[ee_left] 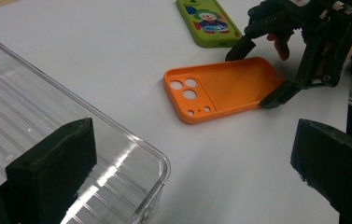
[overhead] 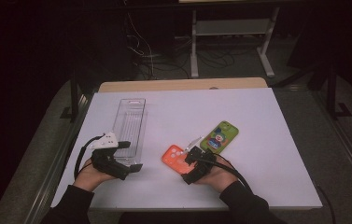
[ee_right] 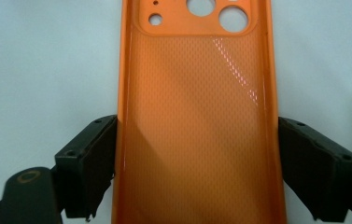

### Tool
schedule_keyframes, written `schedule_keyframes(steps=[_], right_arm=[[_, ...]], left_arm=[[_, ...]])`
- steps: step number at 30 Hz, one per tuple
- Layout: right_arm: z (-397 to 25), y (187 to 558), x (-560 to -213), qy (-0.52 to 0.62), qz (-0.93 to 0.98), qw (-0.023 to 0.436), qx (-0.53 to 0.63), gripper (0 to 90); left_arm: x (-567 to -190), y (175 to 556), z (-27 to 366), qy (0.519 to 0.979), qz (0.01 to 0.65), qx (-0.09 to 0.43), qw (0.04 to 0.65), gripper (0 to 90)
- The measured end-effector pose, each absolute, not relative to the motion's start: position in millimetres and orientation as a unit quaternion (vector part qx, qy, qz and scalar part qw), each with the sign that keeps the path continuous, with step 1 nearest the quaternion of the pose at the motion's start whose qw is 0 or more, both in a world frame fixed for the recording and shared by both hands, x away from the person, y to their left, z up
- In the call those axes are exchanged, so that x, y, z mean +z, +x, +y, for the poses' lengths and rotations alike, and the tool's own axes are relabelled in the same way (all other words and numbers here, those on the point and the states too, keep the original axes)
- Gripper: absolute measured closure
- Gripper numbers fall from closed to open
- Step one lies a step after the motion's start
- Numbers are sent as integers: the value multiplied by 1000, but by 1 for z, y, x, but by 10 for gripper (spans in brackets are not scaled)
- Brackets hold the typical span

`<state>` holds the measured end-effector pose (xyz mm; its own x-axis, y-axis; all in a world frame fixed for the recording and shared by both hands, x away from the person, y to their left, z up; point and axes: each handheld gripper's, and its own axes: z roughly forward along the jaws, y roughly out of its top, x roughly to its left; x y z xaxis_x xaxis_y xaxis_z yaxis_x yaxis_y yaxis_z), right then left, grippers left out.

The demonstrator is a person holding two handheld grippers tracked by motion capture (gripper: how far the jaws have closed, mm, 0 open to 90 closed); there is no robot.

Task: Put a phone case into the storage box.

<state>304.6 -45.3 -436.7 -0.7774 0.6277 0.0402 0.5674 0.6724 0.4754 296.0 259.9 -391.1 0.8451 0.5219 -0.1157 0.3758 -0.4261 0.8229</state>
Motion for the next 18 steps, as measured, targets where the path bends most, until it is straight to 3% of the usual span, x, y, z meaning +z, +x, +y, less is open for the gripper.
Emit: schedule_keyframes(steps=[18], right_arm=[[-71, 321, -415, 272, 921, 56, 274, 158]], left_arm=[[-381, 301, 253, 848, 244, 78, 465, 0]])
